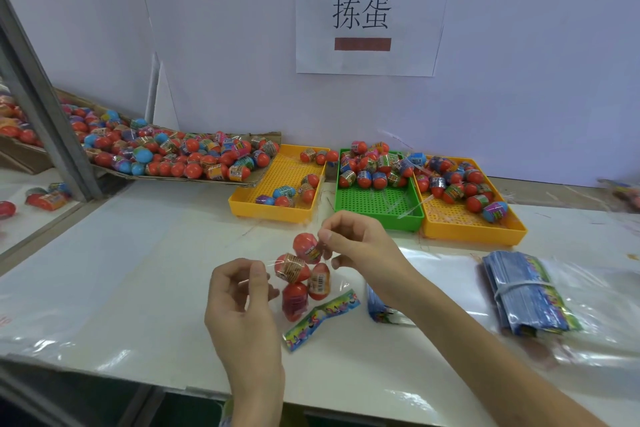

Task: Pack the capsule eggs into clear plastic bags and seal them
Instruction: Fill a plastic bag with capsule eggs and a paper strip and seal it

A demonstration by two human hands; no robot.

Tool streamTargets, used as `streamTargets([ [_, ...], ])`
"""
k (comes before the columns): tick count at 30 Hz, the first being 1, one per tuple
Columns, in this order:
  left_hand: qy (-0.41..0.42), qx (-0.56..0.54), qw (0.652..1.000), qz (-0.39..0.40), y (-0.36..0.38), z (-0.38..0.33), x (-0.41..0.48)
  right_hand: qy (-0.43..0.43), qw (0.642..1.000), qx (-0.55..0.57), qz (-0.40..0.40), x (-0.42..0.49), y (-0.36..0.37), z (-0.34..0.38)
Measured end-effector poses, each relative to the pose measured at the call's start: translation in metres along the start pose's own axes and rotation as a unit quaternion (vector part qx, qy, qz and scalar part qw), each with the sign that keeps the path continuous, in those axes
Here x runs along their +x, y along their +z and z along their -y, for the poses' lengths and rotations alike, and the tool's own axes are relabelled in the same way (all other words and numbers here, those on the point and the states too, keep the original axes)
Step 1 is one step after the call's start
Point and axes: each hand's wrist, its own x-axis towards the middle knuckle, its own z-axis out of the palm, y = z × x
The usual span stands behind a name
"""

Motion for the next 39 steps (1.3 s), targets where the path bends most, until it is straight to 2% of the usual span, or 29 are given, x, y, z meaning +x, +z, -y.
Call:
streamTargets([
  [8,-0.017,-0.009,1.000,0.018,-0.002,0.001,0.002,-0.021,0.999,-0.021,0.039,-0.003,0.007,0.002],
  [12,-0.038,-0.014,0.997,0.062,-0.003,0.000,0.002,0.014,0.999,0.029,0.026,-0.001,0.008,0.001],
  [17,-0.027,-0.006,0.997,0.065,-0.004,0.000,0.001,-0.021,0.999,-0.017,-0.021,-0.002,0.009,-0.001],
  [22,-0.047,-0.046,0.995,0.079,-0.004,-0.004,0.002,-0.026,0.998,0.035,-0.042,-0.002,0.006,-0.002],
  [25,-0.089,-0.079,0.987,0.110,-0.005,-0.006,0.003,-0.020,0.997,0.067,-0.040,-0.002,0.006,-0.002],
  [29,-0.097,-0.088,0.979,0.155,-0.006,-0.009,0.004,-0.019,0.995,0.089,-0.046,-0.001,0.002,0.000],
  [39,-0.101,-0.097,0.974,0.181,-0.008,-0.009,0.005,-0.051,0.992,0.115,0.012,-0.001,-0.003,-0.001],
])
